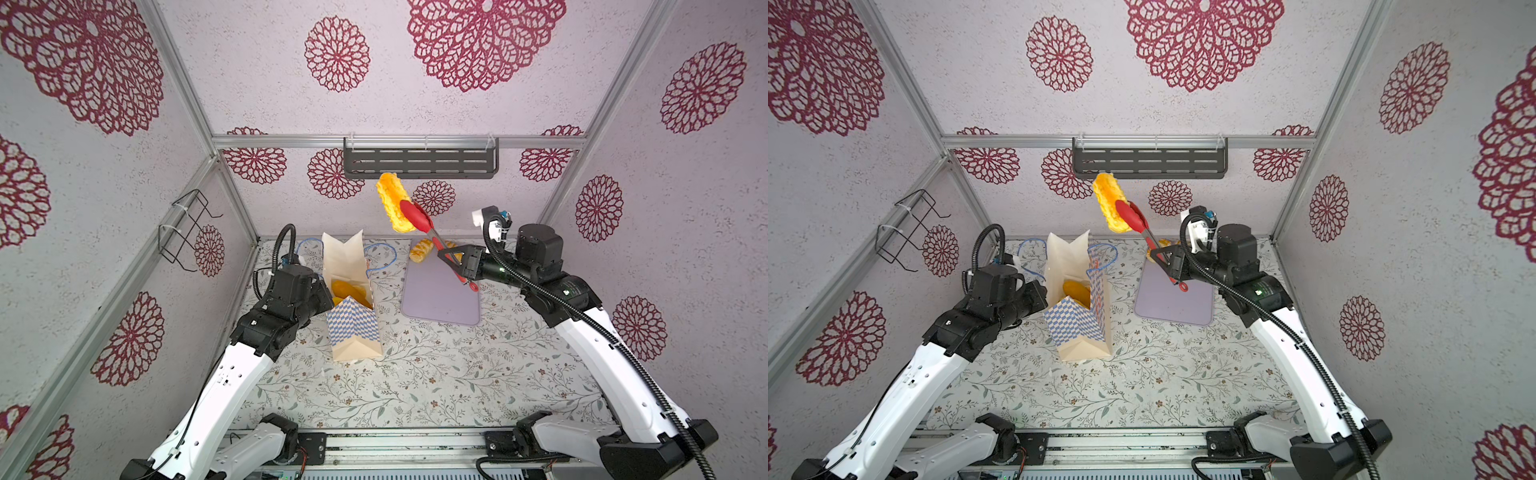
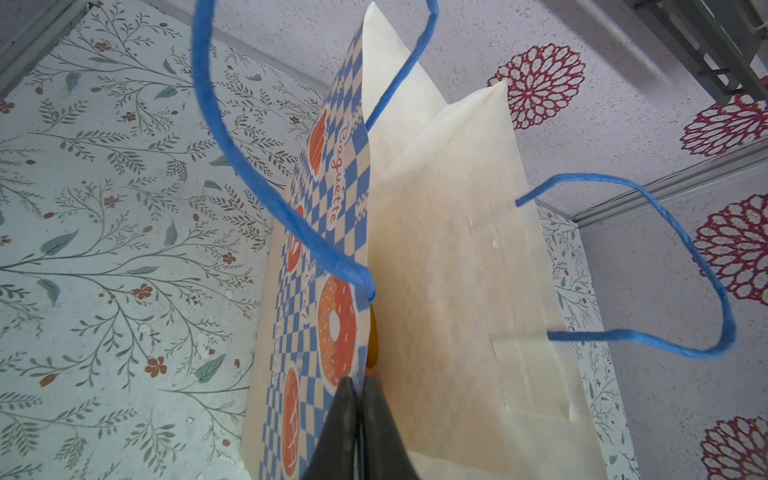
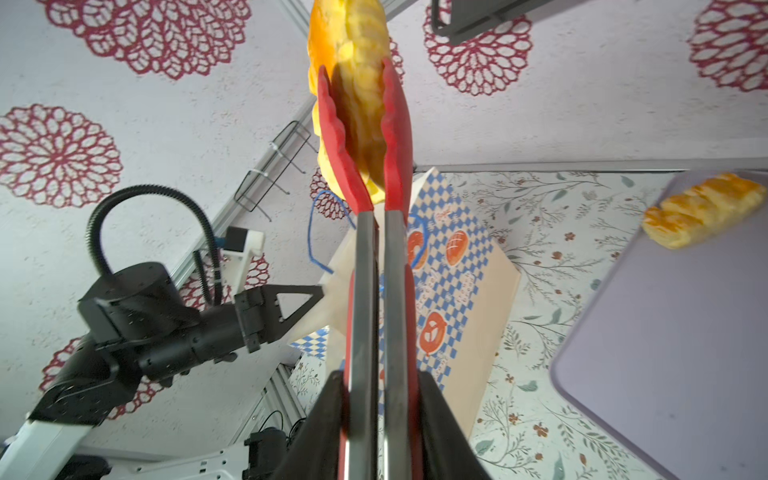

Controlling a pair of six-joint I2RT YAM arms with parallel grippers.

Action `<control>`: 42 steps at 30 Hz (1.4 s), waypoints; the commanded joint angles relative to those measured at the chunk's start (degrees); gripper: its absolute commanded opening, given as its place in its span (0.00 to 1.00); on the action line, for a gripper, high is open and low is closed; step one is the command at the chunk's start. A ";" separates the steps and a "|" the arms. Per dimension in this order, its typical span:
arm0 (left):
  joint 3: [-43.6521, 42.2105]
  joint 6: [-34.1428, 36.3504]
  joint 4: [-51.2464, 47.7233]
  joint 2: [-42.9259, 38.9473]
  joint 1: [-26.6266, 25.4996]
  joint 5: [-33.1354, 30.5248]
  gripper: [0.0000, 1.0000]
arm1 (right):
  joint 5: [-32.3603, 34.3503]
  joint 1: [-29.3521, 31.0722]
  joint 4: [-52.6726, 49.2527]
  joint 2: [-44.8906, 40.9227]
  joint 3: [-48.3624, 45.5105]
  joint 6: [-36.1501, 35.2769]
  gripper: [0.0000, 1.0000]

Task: Place the fake bread into the paper bag
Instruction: 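Lift the ridged pastry in the tongs and carry it toward the bag, then open the tongs over the bag mouth to drop the pastry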

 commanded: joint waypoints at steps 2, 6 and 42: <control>0.57 -1.05 1.81 -0.75 0.34 0.30 0.09 | 6.05 6.07 2.03 -0.02 2.14 -0.62 0.29; 0.24 -1.38 1.92 -0.99 0.27 0.45 0.08 | 13.20 12.36 0.79 0.99 2.14 -0.75 0.29; -1.10 -1.93 2.45 -1.91 0.25 0.48 0.08 | 33.14 29.62 -13.79 11.38 12.32 -4.70 0.36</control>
